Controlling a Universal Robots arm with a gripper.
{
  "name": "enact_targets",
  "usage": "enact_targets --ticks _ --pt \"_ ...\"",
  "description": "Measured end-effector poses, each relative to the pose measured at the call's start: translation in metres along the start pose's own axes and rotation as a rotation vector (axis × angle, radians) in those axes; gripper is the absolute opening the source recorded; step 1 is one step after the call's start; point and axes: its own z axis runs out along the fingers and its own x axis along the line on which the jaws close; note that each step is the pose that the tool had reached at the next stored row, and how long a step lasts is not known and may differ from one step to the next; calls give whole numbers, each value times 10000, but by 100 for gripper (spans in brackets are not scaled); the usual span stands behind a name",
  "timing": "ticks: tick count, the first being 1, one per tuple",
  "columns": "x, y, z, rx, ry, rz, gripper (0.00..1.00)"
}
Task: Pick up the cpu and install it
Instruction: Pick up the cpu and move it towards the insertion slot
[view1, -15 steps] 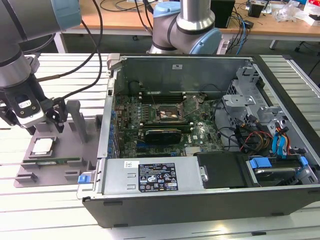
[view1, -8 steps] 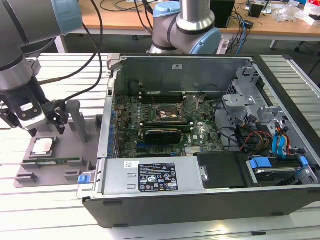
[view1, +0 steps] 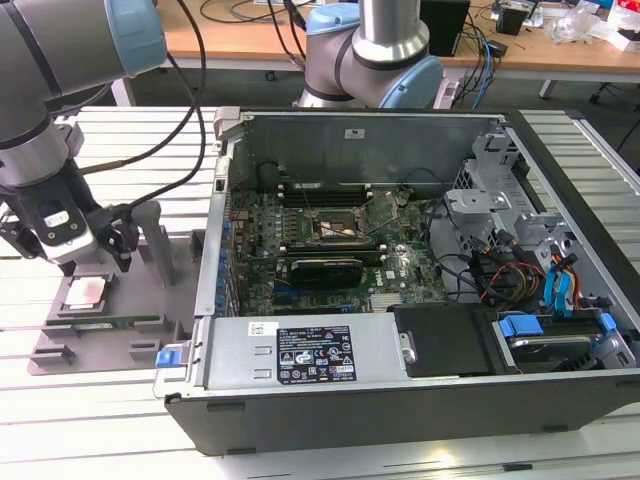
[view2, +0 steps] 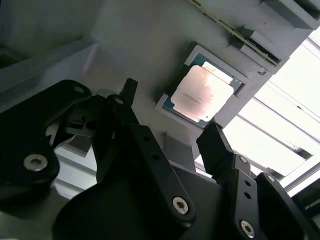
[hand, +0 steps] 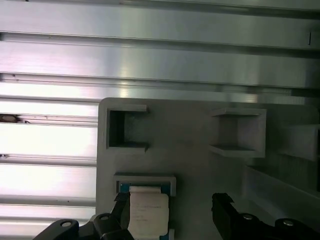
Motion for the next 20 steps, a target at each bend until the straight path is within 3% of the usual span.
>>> enact_targets --ticks 6,7,9,10,20 --pt "90 -31 16 18 -2 -4 76" --pt "135 -88 25 17 -2 -3 76" --pt "156 -159 46 17 -3 -8 76" --pt "158 -181 87 17 -3 -26 76" --pt "180 -180 244 16 -1 -142 76"
